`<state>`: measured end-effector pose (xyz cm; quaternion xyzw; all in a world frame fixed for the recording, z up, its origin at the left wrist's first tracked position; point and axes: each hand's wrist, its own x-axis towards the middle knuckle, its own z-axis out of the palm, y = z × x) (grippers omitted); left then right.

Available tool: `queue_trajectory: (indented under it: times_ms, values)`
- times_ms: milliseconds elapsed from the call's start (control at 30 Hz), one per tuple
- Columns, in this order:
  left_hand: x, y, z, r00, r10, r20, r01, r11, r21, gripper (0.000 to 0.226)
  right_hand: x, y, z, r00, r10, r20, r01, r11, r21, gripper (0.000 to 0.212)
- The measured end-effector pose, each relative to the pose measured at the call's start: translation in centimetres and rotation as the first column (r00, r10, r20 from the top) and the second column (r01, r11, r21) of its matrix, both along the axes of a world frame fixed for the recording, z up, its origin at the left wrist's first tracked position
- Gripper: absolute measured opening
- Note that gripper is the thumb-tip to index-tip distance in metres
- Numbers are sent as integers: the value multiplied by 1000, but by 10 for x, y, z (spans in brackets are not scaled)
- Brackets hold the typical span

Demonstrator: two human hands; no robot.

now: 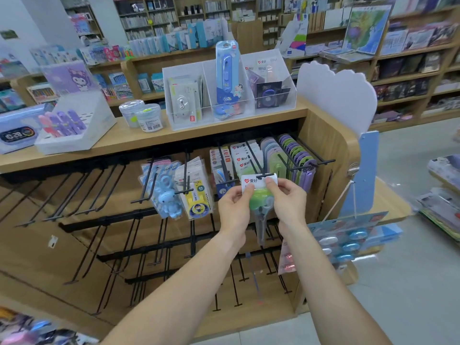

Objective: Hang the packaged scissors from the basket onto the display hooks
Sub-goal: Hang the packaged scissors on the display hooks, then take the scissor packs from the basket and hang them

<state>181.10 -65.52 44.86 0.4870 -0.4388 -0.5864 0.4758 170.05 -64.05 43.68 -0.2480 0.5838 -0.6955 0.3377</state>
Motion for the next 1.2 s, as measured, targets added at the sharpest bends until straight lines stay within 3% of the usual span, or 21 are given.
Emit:
queue_trajectory:
  times_ms: [167, 333, 433, 533, 633, 733, 867, 1000, 1200]
  values:
    - [-6, -20, -2, 998, 41, 48, -43, 999, 26, 17, 1, -24, -4, 989, -121, -85, 127, 989, 78, 1]
    - [-11, -47, -2, 984, 141, 105, -155, 978, 142, 24, 7, -71, 2, 971, -200, -131, 218, 965, 145, 17]
    - [-4, -51, -6, 989, 87, 116, -101, 988, 121, 34, 10, -82, 0, 949, -262, -177, 293, 939, 182, 24]
    - [16, -45, -19, 989, -4, 150, -14, 993, 118, 20, 16, -66, -3, 898, -370, -239, 419, 884, 206, 21]
    - [55, -31, -40, 976, -75, 207, 61, 995, 74, 14, 36, -34, -6, 901, -395, -182, 422, 894, 150, 25]
    - [120, -7, -71, 949, -52, 310, 38, 998, 53, 23, 85, 4, -20, 960, -235, -152, 246, 968, 59, 26]
    - [244, 34, -128, 873, 71, 482, -154, 979, 134, 35, 176, 34, -62, 960, 203, -192, -169, 969, 179, 19]
    - [363, 101, -156, 790, 282, 545, -460, 860, 221, 19, 276, 57, -105, 721, 671, -173, -587, 724, 362, 23]
    - [494, 215, -177, 672, 412, 615, -693, 641, 329, 23, 417, 104, -164, 321, 944, -74, -777, 307, 550, 32]
